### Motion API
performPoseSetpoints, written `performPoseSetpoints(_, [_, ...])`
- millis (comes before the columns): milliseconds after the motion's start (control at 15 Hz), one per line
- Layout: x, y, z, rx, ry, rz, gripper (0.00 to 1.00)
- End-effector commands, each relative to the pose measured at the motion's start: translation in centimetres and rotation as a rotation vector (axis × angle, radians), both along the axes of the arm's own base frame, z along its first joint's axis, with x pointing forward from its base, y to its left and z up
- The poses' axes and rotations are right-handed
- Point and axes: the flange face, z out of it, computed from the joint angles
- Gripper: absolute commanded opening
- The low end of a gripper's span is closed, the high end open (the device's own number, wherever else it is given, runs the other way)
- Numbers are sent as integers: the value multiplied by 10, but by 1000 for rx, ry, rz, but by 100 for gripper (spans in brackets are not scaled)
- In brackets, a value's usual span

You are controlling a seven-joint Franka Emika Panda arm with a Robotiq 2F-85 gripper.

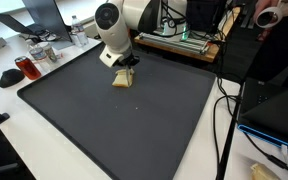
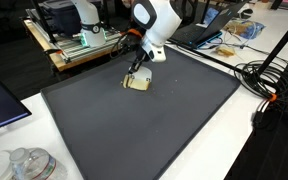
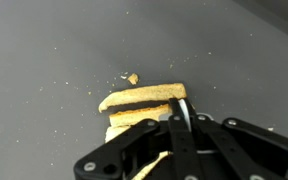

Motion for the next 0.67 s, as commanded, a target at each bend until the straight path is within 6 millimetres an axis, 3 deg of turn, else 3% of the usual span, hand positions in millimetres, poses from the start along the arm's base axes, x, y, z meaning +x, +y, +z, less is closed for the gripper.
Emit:
performPoseSetpoints(0, [-11,6,-7,-77,70,98,1])
performPoseSetpoints(400, [-6,39,-3,-83,42,194,1])
performPoseSetpoints(600, [-3,46,-6,-31,12,188,1])
